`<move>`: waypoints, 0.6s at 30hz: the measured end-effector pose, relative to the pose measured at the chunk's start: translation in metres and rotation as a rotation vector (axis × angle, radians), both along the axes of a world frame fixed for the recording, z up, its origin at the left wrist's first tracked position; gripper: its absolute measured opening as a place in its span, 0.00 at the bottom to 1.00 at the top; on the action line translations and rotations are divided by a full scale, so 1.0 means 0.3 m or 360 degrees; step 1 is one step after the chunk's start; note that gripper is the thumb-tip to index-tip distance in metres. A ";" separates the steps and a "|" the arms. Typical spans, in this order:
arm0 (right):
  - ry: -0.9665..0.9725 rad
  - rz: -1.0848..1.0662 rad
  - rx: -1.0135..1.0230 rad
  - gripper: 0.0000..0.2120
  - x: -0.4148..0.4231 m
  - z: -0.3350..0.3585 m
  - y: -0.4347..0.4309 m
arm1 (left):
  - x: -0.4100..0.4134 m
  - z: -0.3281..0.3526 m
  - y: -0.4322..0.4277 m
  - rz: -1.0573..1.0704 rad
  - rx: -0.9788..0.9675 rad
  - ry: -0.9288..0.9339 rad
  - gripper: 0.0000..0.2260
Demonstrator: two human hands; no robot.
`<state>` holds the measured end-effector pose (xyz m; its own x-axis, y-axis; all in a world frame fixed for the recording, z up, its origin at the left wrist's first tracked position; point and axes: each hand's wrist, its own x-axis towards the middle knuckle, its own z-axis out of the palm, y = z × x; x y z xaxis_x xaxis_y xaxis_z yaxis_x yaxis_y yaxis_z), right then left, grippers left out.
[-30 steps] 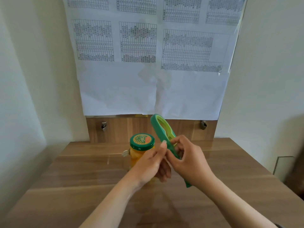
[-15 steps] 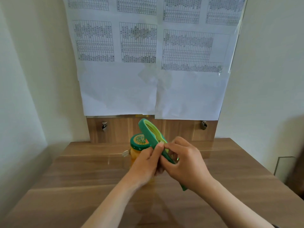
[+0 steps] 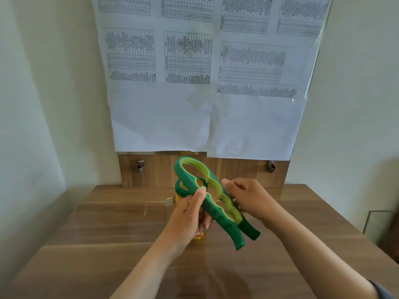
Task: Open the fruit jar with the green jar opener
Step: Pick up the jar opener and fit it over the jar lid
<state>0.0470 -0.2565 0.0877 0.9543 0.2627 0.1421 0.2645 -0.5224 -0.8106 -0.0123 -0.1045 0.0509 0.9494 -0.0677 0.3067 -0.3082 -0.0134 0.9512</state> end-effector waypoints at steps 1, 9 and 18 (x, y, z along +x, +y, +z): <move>0.0192 0.0083 0.0106 0.20 0.004 0.004 0.002 | -0.002 -0.005 0.004 0.0000 -0.0027 0.0011 0.24; 0.1037 0.0521 0.0762 0.16 -0.002 0.034 0.020 | -0.019 -0.004 -0.005 -0.0006 -0.0356 0.0135 0.24; 0.0734 0.0385 0.0514 0.18 0.021 0.034 0.020 | -0.035 0.014 -0.047 0.0221 -0.0428 0.0352 0.23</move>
<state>0.0533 -0.2506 0.0980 0.8552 0.4921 -0.1626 -0.0707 -0.2000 -0.9772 -0.0228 -0.1187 0.0552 0.9892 0.1216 0.0824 -0.1077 0.2185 0.9699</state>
